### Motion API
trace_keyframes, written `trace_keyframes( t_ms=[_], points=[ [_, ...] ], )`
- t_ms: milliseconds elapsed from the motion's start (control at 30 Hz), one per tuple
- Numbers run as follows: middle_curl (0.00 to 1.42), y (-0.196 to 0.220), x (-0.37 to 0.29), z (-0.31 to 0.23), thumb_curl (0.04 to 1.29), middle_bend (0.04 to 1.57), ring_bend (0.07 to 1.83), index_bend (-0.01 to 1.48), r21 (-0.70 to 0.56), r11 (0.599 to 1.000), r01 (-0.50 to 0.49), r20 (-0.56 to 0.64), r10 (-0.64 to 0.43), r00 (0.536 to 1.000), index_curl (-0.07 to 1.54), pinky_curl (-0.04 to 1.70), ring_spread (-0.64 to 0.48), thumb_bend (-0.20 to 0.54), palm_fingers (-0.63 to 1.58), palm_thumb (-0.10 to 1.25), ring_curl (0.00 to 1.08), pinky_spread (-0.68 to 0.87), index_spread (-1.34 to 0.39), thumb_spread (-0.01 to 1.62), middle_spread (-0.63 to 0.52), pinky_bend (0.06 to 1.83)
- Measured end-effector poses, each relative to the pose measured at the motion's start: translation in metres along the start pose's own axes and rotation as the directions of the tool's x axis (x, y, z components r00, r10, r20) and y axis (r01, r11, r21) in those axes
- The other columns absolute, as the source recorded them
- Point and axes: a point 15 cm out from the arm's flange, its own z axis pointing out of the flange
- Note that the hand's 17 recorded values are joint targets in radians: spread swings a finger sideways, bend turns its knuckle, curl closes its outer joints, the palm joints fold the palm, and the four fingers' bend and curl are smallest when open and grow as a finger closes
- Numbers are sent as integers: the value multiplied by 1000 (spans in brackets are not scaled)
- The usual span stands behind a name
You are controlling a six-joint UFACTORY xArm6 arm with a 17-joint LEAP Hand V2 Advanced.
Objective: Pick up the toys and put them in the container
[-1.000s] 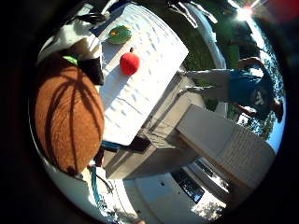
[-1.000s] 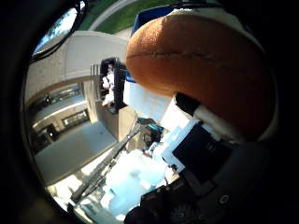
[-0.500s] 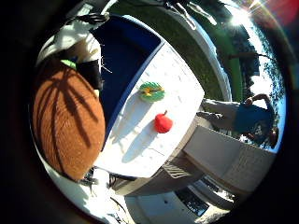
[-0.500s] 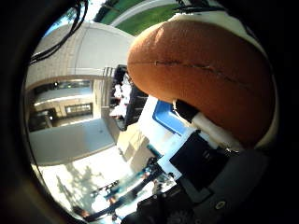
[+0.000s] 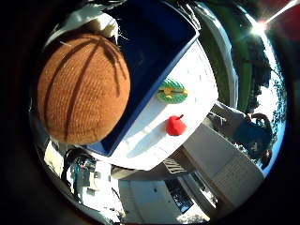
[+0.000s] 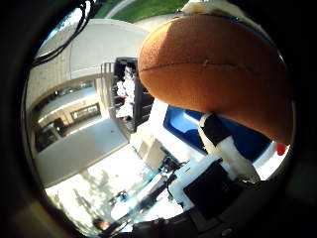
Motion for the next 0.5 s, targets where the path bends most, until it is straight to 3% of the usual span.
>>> trace_keyframes(
  t_ms=[167,500],
  points=[
    [379,1,6,-6,449,104,480,167,19,1000,-8,-13,8,1000,37,455,327,-32,-152,747,350,469,-373,1115,198,793],
    [298,54,85,-47,423,150,432,156,55,993,-106,-136,113,984,99,384,324,-30,-74,734,329,483,-287,1114,197,721]
  ],
)
